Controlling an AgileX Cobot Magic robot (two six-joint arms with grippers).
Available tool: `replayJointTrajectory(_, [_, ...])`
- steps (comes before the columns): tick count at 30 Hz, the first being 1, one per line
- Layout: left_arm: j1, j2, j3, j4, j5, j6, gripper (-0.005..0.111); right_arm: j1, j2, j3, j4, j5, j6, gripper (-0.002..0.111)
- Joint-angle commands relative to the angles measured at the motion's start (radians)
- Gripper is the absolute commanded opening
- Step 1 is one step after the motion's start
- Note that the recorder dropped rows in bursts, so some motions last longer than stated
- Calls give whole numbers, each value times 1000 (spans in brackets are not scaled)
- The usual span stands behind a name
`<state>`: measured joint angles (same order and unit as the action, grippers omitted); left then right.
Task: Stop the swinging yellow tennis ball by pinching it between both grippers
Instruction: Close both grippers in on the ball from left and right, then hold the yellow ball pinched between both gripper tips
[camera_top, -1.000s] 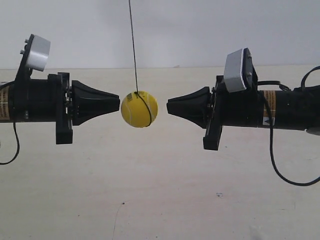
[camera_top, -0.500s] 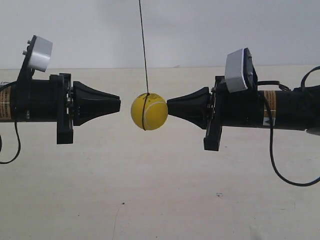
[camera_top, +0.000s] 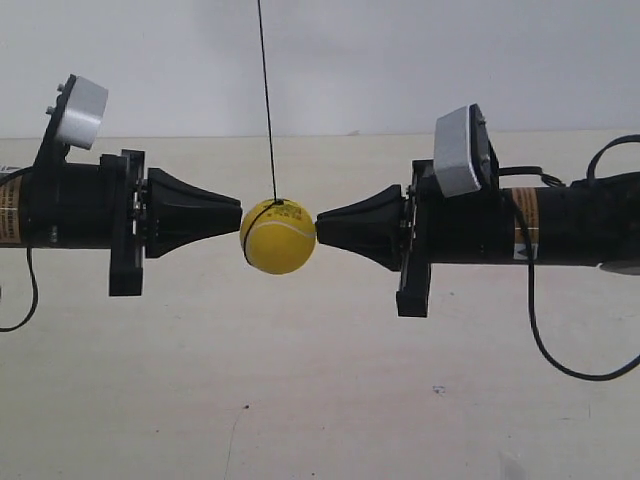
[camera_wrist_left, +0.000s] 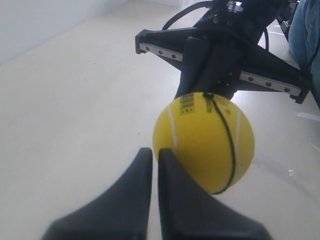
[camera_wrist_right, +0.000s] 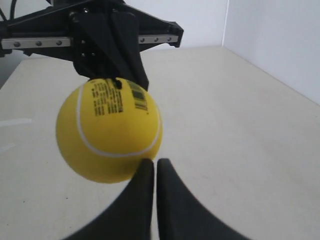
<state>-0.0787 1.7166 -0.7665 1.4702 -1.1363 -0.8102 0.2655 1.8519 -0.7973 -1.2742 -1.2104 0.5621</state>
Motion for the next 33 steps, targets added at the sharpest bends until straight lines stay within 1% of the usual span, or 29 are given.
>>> replayJointTrajectory(1, [-4, -1, -3, 15, -18, -14, 5, 23, -1, -4, -5, -11, -4, 0])
replayJointTrajectory(33, [-4, -1, -3, 13, -26, -14, 5, 25, -1, -4, 9, 10, -14, 0])
